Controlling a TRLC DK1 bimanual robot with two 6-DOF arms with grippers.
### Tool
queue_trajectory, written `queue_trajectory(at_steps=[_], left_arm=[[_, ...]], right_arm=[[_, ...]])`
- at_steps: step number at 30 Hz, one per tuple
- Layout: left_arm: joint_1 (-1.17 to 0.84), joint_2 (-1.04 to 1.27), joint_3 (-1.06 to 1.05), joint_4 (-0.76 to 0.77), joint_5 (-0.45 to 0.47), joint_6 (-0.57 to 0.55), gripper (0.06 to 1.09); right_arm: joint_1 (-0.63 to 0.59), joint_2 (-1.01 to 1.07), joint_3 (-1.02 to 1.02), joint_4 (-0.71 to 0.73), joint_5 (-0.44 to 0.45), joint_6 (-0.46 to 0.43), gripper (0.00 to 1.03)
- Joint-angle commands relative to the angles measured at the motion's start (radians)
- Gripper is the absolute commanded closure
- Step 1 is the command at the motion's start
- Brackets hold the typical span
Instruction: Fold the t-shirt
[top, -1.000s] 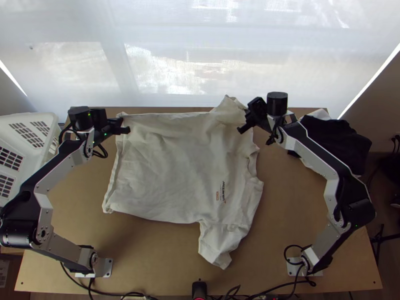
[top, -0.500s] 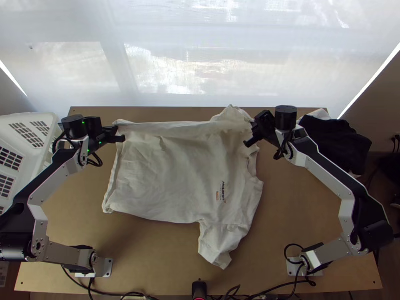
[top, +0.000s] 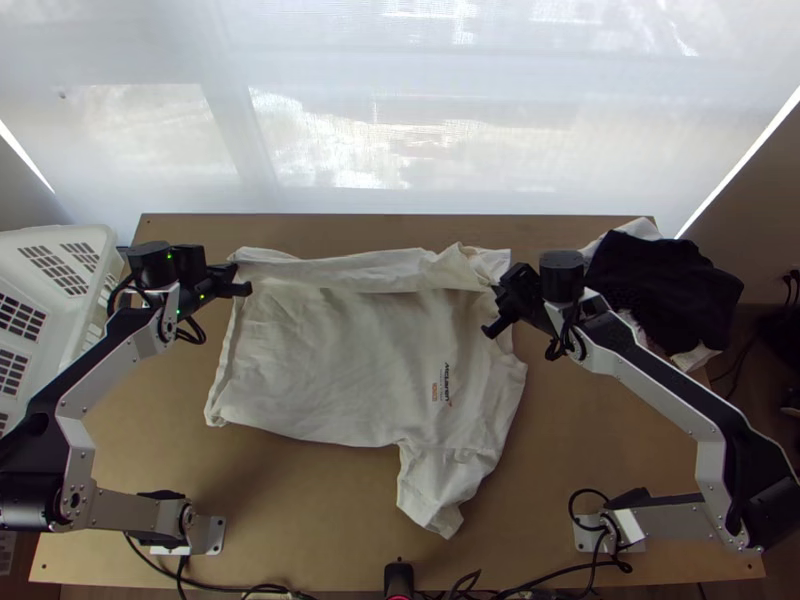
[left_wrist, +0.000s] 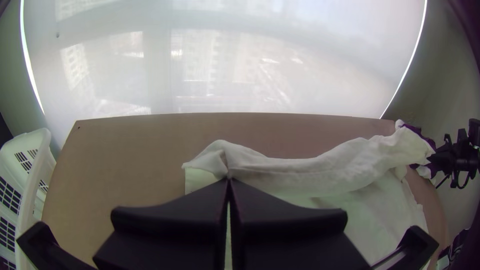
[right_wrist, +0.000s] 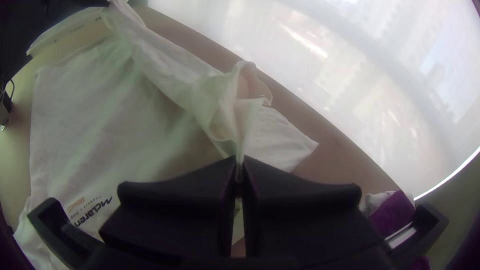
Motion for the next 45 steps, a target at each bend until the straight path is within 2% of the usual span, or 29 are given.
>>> queue_trajectory(at_steps=[1,16,45], left_arm=[[0.001,-0.012,-0.041,0.003,0.003,0.005,1.05],[0.003,-0.043,-0.106,0.013,0.003,0.013,1.05],[0.006,-0.083,-0.218,0.028,0.001,0.031,1.05]], right_arm=[[0.022,-0.038,-0.079,0.0,-0.001,0.001,1.0],[0.042,-0.163,-0.24,-0.009,0.0,0.013,1.0],[0.119,-0.226,-0.336,-0.038,-0.001,0.014,1.0]])
